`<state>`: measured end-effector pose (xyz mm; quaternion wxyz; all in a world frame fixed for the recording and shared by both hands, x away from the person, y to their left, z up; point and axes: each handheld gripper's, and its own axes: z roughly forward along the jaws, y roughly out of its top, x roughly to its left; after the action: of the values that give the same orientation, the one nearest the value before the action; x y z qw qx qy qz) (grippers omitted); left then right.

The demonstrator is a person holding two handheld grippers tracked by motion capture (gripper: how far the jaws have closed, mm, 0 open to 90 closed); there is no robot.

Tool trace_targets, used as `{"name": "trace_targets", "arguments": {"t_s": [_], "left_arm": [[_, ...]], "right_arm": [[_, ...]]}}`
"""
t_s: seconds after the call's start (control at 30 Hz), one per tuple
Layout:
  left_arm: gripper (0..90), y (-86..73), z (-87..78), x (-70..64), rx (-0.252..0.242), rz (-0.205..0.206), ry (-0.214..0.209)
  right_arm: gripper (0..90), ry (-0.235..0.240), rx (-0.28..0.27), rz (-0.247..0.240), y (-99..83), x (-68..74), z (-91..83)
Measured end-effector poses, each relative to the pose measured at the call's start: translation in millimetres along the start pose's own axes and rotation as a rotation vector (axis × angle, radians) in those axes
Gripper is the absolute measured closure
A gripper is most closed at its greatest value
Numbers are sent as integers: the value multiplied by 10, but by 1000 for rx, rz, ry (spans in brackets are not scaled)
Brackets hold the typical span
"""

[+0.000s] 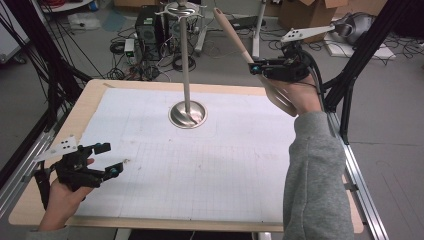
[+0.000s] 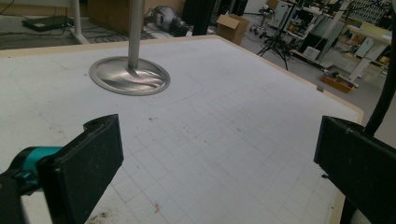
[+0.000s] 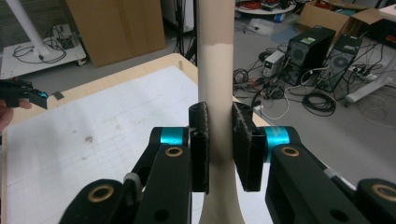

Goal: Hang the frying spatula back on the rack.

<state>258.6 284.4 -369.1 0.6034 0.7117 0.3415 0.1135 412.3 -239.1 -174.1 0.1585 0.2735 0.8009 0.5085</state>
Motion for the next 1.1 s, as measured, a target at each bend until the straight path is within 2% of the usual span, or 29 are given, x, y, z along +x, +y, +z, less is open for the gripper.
{"name": "trace_targets", "arguments": {"t_s": [0.37, 0.63, 0.77, 1.1], "left_arm": [[18, 4, 3, 33, -5, -6, 0], [18, 3, -25, 22, -10, -12, 2], [18, 13, -10, -15, 6, 8, 6], [18, 2, 0, 14, 0, -4, 2]], "right_arm": [[783, 12, 13, -9, 67, -32, 31], [783, 15, 2, -17, 110, -36, 57], [783, 11, 9, -3, 114, -43, 117], [783, 33, 29, 8, 106, -69, 265]]}}
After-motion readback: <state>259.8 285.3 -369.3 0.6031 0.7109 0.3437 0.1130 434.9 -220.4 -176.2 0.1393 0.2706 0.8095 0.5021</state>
